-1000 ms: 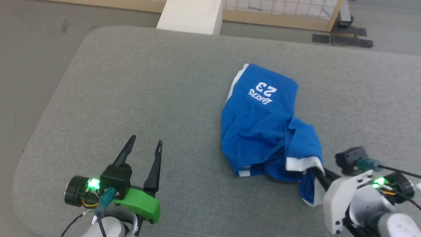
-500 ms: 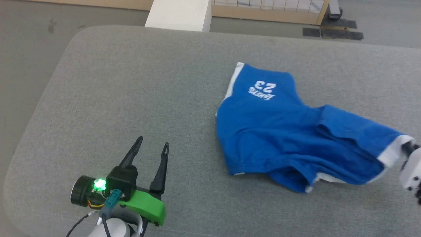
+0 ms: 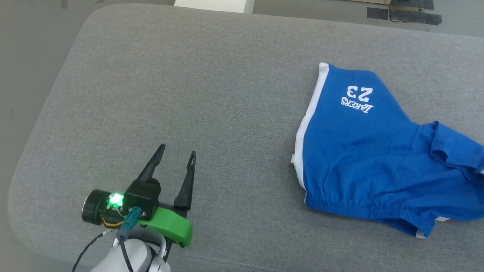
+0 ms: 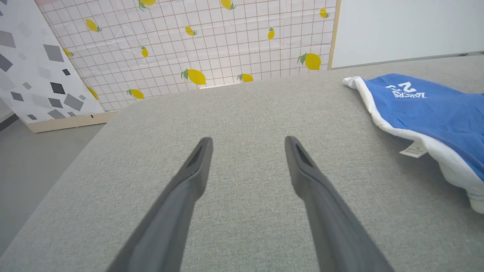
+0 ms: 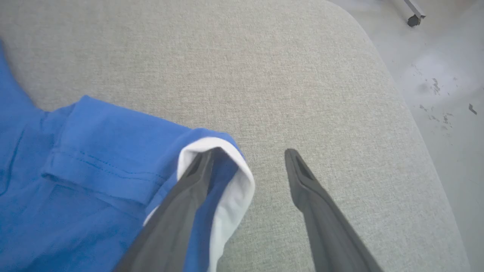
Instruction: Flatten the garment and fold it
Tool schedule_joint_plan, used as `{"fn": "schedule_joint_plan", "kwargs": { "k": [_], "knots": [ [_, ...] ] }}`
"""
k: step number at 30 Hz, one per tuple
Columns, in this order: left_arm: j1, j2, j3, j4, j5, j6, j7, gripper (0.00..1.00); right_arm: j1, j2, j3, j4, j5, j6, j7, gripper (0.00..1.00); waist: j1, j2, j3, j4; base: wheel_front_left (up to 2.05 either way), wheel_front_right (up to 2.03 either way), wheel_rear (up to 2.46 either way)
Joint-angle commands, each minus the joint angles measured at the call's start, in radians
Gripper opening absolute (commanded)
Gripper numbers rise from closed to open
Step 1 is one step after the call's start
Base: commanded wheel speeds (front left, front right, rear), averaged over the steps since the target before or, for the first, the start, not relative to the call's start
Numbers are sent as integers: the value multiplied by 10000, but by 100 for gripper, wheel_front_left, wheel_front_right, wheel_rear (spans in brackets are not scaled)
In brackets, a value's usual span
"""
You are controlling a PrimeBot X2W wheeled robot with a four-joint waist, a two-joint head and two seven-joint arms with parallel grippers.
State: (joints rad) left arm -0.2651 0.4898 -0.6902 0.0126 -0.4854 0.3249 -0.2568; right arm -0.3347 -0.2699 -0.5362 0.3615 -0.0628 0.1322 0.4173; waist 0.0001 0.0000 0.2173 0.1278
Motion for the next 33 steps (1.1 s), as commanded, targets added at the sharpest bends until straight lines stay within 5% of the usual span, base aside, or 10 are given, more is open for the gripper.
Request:
{"fn": "schedule_joint_plan", "kwargs": {
  "k": [1,11,22,33],
  "knots": [
    [-181,-74,68,40,-15,-66,-35,100,-282,46,145,70,-68,-15,-258,100,-1,0,-97,-111,0,0,0],
    [22,-159,231,32,-324,-87,-40,100,-198,-69,2298,-894,1049,-15,-1830,100,-1,0,-978,-773,0,0,0],
    [339,-215,280,-232,-785,-65,173,100,1981,413,4061,-3537,2374,-15,-3452,100,-1,0,-1512,-1295,0,0,0],
    [525,-406,-80,-310,-1297,-5,1314,100,3517,1708,3906,-4762,1949,-15,-3990,100,-1,0,-1313,-1665,0,0,0]
  ]
}}
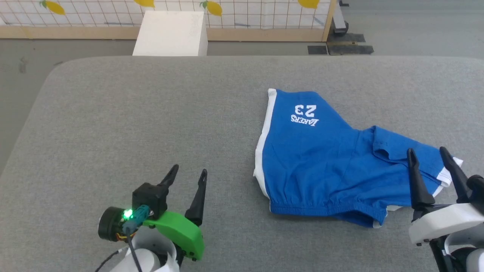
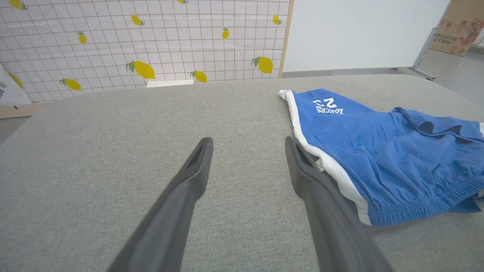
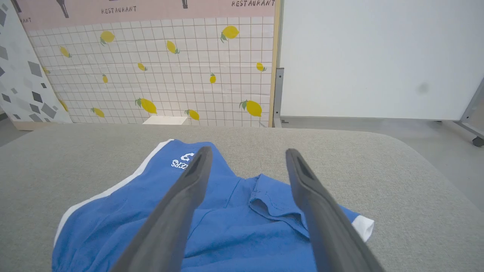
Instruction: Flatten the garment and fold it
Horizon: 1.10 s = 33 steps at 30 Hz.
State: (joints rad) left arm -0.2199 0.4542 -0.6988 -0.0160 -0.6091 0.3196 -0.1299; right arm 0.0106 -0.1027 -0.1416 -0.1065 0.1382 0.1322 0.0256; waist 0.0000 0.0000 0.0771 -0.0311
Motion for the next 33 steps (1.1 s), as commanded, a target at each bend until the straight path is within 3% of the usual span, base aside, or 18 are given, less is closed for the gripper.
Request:
{"fn": "schedule_joint_plan", "kwargs": {
  "k": [1,11,14,18,23,28,30,33],
  "knots": [
    [25,-72,-31,-52,-109,34,195,100,72,70,-120,-131,-111,-15,-78,100,0,0,133,-103,0,0,0],
    [-1552,-881,-1019,-98,-1000,-654,3340,100,-163,297,-708,-473,-468,-15,-137,100,0,0,1064,-675,0,0,0],
    [-2053,-1270,-951,262,-1518,-575,4222,100,-248,340,-687,-476,-511,-15,-214,100,0,0,1424,-893,0,0,0],
    [-2788,-1295,-1051,948,-1518,-393,5198,100,-304,399,-639,-415,-538,-15,-346,100,0,0,1836,-1143,0,0,0],
    [-3291,-1304,-1064,1685,-1535,-250,5800,100,-379,453,-577,-297,-531,-15,-546,100,0,0,2254,-1357,0,0,0],
    [-3372,-1451,-1107,1978,-1879,-699,5932,100,-470,489,-488,-154,-554,-15,-705,100,0,0,2524,-1435,0,0,0],
    [-3325,-1454,-1167,2055,-1952,-841,5960,0,-483,498,-477,-100,-583,-15,-736,100,0,0,2553,-1406,0,0,0],
    [-3219,-1466,-1075,2153,-2026,-918,5698,0,-499,509,-443,-10,-620,-15,-754,100,0,0,2467,-1312,0,0,0]
  ]
}}
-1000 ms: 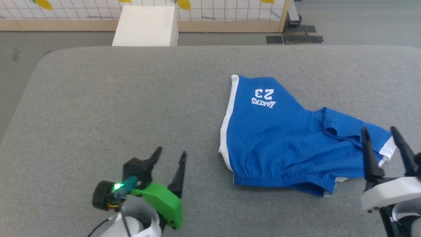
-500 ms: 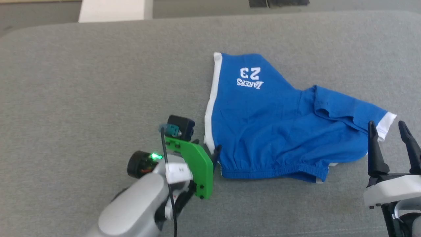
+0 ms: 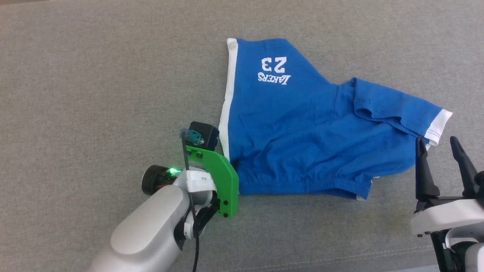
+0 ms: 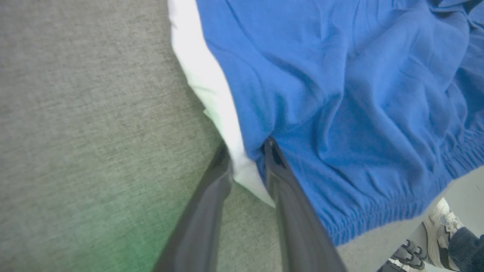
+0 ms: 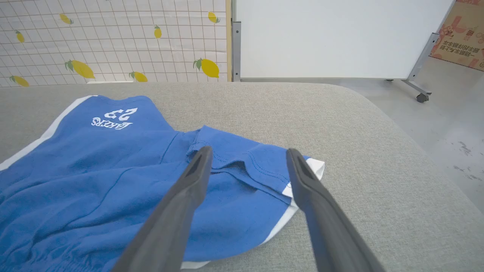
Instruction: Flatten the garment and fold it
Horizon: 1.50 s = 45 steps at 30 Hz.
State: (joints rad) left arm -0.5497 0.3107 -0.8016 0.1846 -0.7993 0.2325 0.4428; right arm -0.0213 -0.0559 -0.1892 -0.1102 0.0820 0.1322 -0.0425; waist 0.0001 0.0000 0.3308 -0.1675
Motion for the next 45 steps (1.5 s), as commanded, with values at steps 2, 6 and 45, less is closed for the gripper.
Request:
{"fn": "schedule_joint_plan", "kwargs": {
  "k": [2,6,45],
  "knots": [
    [173,-38,165,197,-177,-34,-427,0,-186,45,68,107,-83,-15,-70,100,-1,0,-247,124,0,0,0],
    [307,115,776,173,-310,10,-1285,0,-171,49,131,272,-122,-15,-20,100,-1,0,-777,271,0,0,0],
    [1212,1611,-3357,-752,2241,-2434,-1112,0,-163,56,-219,1051,264,-15,38,100,-1,0,-1868,539,0,0,0]
  ]
}}
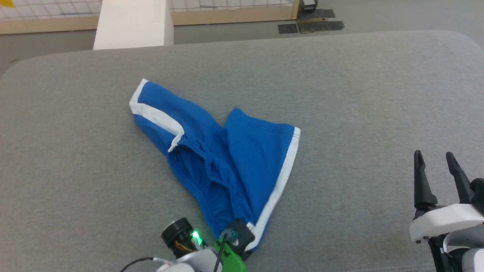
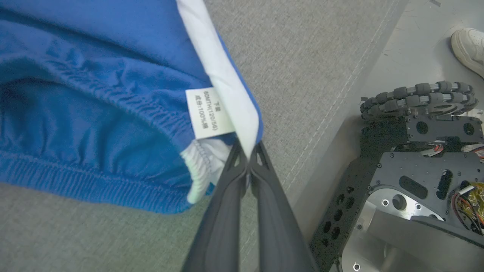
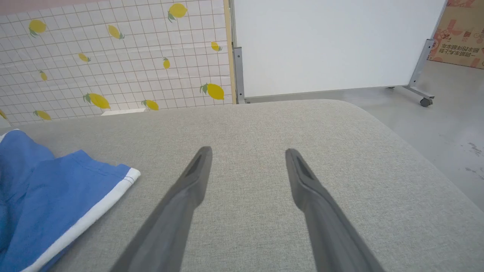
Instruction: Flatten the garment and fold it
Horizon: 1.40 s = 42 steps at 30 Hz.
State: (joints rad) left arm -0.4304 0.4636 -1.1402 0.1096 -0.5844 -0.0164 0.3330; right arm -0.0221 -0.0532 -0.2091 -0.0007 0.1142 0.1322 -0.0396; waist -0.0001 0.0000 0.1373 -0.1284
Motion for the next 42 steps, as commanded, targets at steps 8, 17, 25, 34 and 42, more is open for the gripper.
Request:
{"fn": "schedule_joint_plan", "kwargs": {
  "k": [8,17,25,34,42],
  "knots": [
    [77,198,325,269,273,638,-547,100,-14,29,70,-91,-252,-15,247,100,1,0,-114,725,0,0,0],
    [36,388,1410,-860,-257,1320,-1311,100,201,30,0,-154,-341,-15,526,100,1,0,-713,1411,0,0,0],
    [152,831,3451,-1603,-520,2754,-3234,100,489,16,126,-285,-328,-15,1130,100,1,0,-968,2061,0,0,0],
    [1688,855,4979,-1214,-158,3790,-5866,100,544,-963,1054,-402,-60,-15,2727,100,1,0,-452,2795,0,0,0],
    [2360,305,5353,-1596,1159,3687,-5943,100,-904,-2760,1963,-66,944,-15,5176,100,1,0,509,3661,0,0,0]
  ]
}}
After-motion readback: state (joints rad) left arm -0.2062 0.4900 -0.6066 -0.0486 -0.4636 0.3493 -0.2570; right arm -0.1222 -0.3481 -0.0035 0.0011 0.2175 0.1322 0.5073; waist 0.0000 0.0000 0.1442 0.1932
